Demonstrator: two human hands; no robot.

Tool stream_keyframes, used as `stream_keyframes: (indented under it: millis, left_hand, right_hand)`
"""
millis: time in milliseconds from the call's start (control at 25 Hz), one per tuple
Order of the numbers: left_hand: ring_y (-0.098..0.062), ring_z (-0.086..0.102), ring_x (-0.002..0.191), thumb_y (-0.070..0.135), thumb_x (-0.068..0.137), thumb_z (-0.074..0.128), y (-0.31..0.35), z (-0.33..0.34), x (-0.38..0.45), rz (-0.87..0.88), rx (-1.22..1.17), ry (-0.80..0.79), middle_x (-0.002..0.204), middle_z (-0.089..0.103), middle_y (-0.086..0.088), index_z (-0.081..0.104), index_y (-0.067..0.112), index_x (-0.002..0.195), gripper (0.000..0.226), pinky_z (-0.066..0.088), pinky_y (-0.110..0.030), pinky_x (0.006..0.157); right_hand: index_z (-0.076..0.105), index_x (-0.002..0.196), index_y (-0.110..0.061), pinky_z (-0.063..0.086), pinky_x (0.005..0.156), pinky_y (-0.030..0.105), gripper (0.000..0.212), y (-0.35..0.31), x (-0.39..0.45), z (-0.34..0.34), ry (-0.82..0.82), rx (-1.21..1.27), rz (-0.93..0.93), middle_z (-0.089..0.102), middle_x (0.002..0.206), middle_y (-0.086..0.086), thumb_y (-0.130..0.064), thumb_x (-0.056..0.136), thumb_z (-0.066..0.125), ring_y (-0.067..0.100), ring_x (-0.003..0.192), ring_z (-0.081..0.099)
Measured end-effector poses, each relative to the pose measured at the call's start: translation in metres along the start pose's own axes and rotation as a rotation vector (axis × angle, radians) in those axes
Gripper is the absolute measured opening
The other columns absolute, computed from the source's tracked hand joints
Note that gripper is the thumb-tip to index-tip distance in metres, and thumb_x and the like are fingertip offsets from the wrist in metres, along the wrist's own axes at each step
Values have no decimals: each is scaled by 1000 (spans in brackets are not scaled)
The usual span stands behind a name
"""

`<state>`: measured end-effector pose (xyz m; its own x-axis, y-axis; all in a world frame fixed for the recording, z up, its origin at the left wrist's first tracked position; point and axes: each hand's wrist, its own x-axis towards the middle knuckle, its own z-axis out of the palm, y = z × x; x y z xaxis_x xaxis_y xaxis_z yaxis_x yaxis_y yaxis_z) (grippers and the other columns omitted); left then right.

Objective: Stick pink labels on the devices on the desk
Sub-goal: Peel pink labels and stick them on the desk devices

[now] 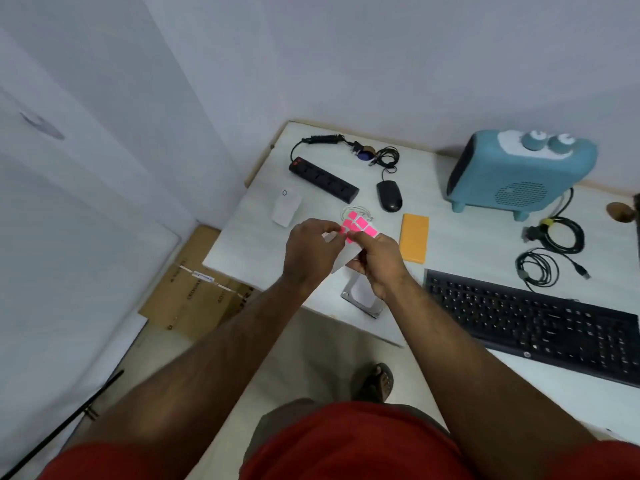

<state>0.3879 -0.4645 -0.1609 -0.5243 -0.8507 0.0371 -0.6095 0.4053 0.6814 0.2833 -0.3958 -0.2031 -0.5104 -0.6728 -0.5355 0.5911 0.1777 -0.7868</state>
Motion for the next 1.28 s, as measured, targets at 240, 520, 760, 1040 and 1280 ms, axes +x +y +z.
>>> stream_keyframes:
  millis: [240, 520, 760, 1040, 1280]
  left_hand:
    - [-18, 65, 104, 30, 87, 68, -32, 1, 46, -142, -21, -27, 111, 73, -4, 75, 12, 107, 27, 49, -29, 89]
    - [-18, 69, 89, 19, 88, 64, -96, 1, 114, -188, -64, -152, 95, 76, -5, 77, 9, 95, 18, 50, -24, 77]
    - [-18, 65, 81, 24, 87, 65, -150, 4, 155, -299, -93, -228, 92, 74, -4, 75, 10, 94, 18, 50, -27, 73]
    - [-16, 67, 83, 20, 88, 64, -194, 20, 176, -474, -239, 47, 87, 73, -1, 73, 11, 91, 13, 56, -30, 78]
    - [-17, 67, 85, 17, 88, 65, -218, 58, 182, -396, -109, 303, 90, 73, -6, 73, 7, 95, 15, 51, -24, 74]
  right_hand:
    - [72, 108, -1, 63, 79, 39, 20, 1, 49, 22, -33, -147, 44, 77, 99, 17, -13, 94, 65, 32, 92, 76]
    - [69, 95, -5, 63, 65, 33, 8, 18, 108, 72, 19, -260, 89, 73, 89, 15, -8, 93, 63, 24, 75, 74]
    - [71, 94, -7, 57, 57, 30, 12, 40, 148, 113, 191, -239, 166, 70, 77, 5, -4, 90, 60, 20, 70, 69]
    - [73, 79, -20, 55, 76, 37, 25, 63, 196, 118, 392, -427, 190, 70, 78, -2, -40, 67, 65, 26, 84, 69]
    - [69, 70, -19, 50, 68, 32, 12, 67, 231, 118, 251, -537, 87, 64, 66, -6, -21, 82, 66, 15, 67, 60]
